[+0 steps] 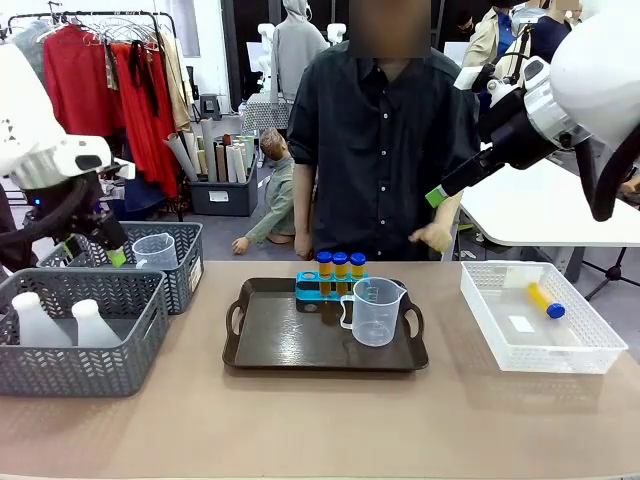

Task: Prepare the laboratory tools.
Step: Pick up one Small flask and place it on the Handle tray.

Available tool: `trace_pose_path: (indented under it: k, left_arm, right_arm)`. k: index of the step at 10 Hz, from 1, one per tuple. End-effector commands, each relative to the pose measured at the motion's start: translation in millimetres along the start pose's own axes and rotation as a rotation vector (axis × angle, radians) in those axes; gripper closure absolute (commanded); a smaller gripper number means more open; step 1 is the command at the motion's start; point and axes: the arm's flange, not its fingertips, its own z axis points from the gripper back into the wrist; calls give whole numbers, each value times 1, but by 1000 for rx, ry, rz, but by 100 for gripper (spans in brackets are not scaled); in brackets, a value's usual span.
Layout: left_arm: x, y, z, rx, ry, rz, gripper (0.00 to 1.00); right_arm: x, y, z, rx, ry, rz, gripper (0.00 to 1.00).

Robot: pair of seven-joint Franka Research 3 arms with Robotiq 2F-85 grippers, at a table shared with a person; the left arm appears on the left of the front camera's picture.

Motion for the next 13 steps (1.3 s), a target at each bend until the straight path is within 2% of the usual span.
trace_pose_path:
  k: [1,3,8,13]
  left_arm:
    - [-10,3,-10,43,42,88,0]
    - [-16,14,-27,55,95,130,0]
    - [-28,13,-59,-13,188,166,0]
    - [-30,12,-84,-49,188,118,0]
  right_arm:
    - [1,1,0,11,-9,-7,0]
    - [1,1,0,11,-9,-7,0]
    - [1,1,0,11,-9,-7,0]
    - [1,1,0,11,-9,-7,0]
